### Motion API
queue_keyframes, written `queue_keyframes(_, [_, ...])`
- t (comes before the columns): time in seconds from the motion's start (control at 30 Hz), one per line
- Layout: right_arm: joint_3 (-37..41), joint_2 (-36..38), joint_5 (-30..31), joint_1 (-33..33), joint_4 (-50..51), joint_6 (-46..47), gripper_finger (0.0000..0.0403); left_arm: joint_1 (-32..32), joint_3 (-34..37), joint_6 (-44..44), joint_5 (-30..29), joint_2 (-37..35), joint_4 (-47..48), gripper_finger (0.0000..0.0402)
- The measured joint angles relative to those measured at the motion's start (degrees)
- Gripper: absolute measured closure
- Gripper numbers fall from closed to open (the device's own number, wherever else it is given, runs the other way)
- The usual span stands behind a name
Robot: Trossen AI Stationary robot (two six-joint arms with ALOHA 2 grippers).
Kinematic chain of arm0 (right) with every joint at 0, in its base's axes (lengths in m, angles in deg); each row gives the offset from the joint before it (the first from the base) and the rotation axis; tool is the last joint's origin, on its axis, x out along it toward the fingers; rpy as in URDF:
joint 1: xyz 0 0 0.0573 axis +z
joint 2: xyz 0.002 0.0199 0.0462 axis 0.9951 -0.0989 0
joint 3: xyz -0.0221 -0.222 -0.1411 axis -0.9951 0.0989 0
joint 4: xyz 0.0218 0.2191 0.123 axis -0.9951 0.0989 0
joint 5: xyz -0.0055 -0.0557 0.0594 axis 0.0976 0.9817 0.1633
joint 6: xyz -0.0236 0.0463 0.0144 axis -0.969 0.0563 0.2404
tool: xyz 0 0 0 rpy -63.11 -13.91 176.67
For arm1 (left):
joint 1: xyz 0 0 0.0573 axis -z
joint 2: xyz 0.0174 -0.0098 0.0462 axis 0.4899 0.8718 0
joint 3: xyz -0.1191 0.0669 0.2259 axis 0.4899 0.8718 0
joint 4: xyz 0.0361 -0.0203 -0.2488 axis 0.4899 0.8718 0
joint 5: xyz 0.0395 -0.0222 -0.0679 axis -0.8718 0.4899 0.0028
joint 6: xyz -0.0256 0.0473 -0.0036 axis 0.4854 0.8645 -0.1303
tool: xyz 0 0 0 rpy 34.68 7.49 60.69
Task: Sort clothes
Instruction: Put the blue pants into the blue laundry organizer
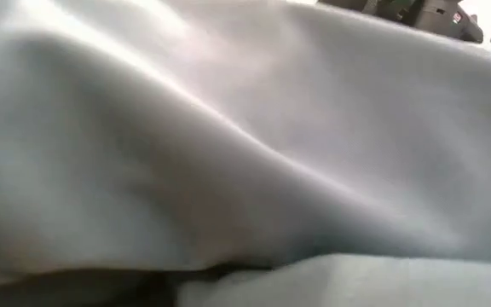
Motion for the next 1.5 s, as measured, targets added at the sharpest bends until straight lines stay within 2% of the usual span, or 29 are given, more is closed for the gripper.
queue_keyframes(0.07, [0.0, 0.1, -0.1, 0.1, 0.3, -0.6, 0.0382, 1.4, 0.0, -0.1, -4.0, 0.1, -0.3, 0.0272])
queue_keyframes(0.17, [0.2, 1.6, -0.5, 0.2, 2.1, -0.9, 0.0389, 2.5, 0.3, -0.3, -6.3, 0.7, -0.4, 0.0272])
queue_keyframes(0.3, [0.4, 7.0, -0.2, 0.5, 10.3, 0.3, 0.0397, 2.8, 1.0, -2.9, -6.5, 0.8, 0.0, 0.0272])
queue_keyframes(0.53, [-2.7, 17.4, 11.4, 4.4, 16.4, 0.2, 0.0400, 2.7, 1.2, -3.2, -6.2, 0.8, -1.5, 0.0272])
queue_keyframes(0.7, [-4.2, 20.9, 17.7, 8.1, 6.9, -5.7, 0.0401, 2.7, 1.2, -3.2, -1.6, 1.2, -5.1, 0.0272])
queue_keyframes(0.93, [-4.2, 16.9, 17.8, 8.8, -12.9, -17.3, 0.0402, 2.7, 1.2, -2.8, 1.7, 4.5, -8.5, 0.0272])
queue_keyframes(1.07, [-4.2, 10.0, 14.1, 6.5, -21.5, -21.6, 0.0402, 2.7, 1.2, -1.1, 3.3, 6.4, -10.2, 0.0272])
queue_keyframes(1.23, [-4.2, 1.8, 3.2, 3.1, -32.5, -24.8, 0.0402, 2.7, 1.2, -1.6, 6.3, 7.4, -10.4, 0.0272])
queue_keyframes(1.37, [-4.5, -1.0, -1.3, 1.5, -34.2, -24.9, 0.0402, 2.3, 1.2, -2.5, 10.1, 7.8, -10.4, 0.0272])
queue_keyframes(1.5, [-4.5, -1.6, -2.8, 1.2, -34.3, -25.8, 0.0403, -0.1, 1.2, -3.2, 16.0, 9.9, -10.1, 0.0272])
